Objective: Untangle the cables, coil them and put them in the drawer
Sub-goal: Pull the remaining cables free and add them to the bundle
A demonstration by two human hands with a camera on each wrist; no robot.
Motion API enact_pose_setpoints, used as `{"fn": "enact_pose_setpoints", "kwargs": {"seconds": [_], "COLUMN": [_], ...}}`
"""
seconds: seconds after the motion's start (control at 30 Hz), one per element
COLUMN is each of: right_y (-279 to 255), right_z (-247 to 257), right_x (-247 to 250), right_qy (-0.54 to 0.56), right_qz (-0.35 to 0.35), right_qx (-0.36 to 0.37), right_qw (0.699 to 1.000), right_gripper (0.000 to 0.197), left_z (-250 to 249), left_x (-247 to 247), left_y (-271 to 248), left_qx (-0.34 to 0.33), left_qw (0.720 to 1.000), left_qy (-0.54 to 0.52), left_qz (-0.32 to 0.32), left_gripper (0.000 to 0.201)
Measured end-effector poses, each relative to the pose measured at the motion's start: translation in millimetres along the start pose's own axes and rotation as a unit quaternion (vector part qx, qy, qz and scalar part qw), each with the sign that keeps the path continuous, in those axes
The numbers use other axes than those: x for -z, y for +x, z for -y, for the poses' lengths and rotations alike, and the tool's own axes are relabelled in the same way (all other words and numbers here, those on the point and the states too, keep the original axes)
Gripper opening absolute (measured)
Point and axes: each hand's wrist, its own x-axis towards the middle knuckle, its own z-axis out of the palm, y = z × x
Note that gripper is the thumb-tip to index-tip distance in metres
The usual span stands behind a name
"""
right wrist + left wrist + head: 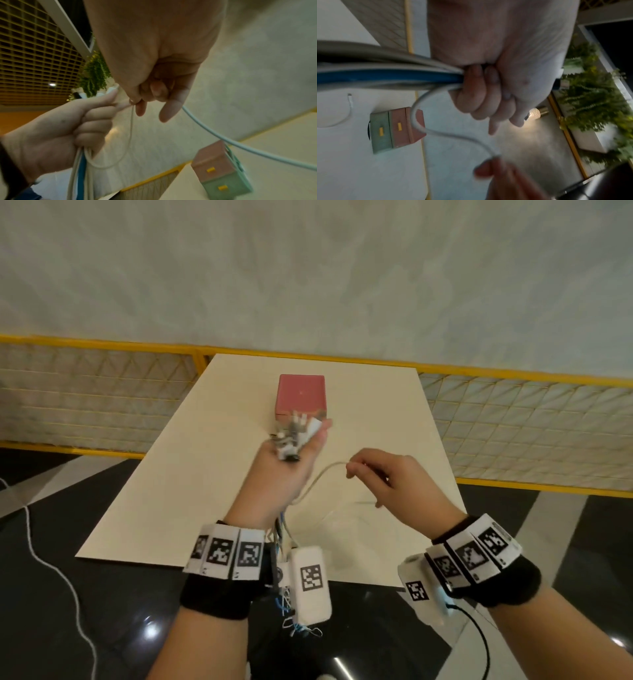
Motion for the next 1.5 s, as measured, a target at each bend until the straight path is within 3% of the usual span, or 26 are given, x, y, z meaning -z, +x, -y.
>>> {"fn": "enact_pose_setpoints", "kwargs": {"seconds": [0.13, 0.27, 0.33, 0.43, 0.5, 0.6, 0.67, 0.77, 0.83, 0.9, 0.97, 1.07, 1.17, 1.33, 1.43, 1.5], "right_y": [8.6, 2.7, 0.9, -0.5, -1.2, 4.5, 13.4, 25.2, 27.2, 24.7, 18.4, 9.3, 8.8, 6.8, 1.1, -3.4], "right_z": [16.4, 22.5, 16.3, -2.6, -9.9, -4.3, 5.7, 23.3, 26.1, 16.9, 3.1, 1.8, 27.3, 65.8, 62.1, 50.1], "right_x": [7.9, 8.2, 8.7, 20.0, 26.0, 24.7, 22.7, 24.6, 29.3, 35.3, 36.6, 29.2, 23.9, 21.7, 12.8, 4.1], "right_qy": [-0.014, 0.026, 0.021, -0.004, -0.035, -0.078, -0.112, -0.129, -0.105, -0.083, -0.082, -0.062, 0.049, 0.24, 0.262, 0.218], "right_qz": [-0.006, 0.039, 0.032, -0.001, 0.002, 0.006, 0.01, 0.006, -0.004, 0.002, 0.035, 0.097, 0.101, 0.123, 0.141, 0.16], "right_qx": [0.058, 0.056, 0.041, -0.005, -0.019, 0.011, 0.045, 0.091, 0.094, 0.048, -0.014, -0.065, -0.071, -0.104, -0.129, -0.162], "right_qw": [0.998, 0.997, 0.998, 1.0, 0.999, 0.997, 0.993, 0.987, 0.99, 0.995, 0.996, 0.991, 0.991, 0.957, 0.946, 0.949], "right_gripper": [0.017, 0.019, 0.018, 0.018, 0.019, 0.02, 0.019, 0.017, 0.017, 0.018, 0.018, 0.025, 0.02, 0.018, 0.018, 0.022], "left_z": [-4.2, -14.4, -16.1, -5.6, 0.0, 1.7, -1.4, -1.3, -4.1, -12.3, -21.7, -33.0, -31.6, -18.0, -10.3, -8.0], "left_x": [-13.9, 1.5, 12.4, 38.4, 49.7, 40.4, 23.2, 2.9, 4.8, 18.5, 34.3, 43.2, 36.1, 28.7, 30.9, 30.3], "left_y": [-5.9, -6.4, -5.3, 2.8, 6.4, 8.3, 7.5, 8.4, 8.0, 6.8, 4.2, -0.6, -2.1, -2.4, -3.7, -6.2], "left_qx": [0.035, 0.005, 0.009, 0.03, 0.036, -0.017, -0.057, -0.056, -0.05, -0.034, -0.016, -0.021, -0.017, -0.009, -0.009, -0.01], "left_qw": [0.994, 0.987, 0.989, 0.972, 0.956, 0.963, 0.983, 0.98, 0.984, 0.987, 0.974, 0.961, 0.961, 0.964, 0.968, 0.972], "left_qy": [0.057, 0.138, 0.147, 0.099, 0.118, 0.123, 0.114, 0.189, 0.165, 0.096, 0.053, 0.034, 0.023, 0.02, 0.013, 0.031], "left_qz": [0.09, 0.079, -0.005, -0.21, -0.265, -0.238, -0.133, -0.007, -0.036, -0.124, -0.217, -0.273, -0.277, -0.263, -0.252, -0.231], "left_gripper": [0.045, 0.047, 0.036, 0.029, 0.025, 0.018, 0.025, 0.013, 0.017, 0.018, 0.025, 0.027, 0.028, 0.03, 0.031, 0.023]}}
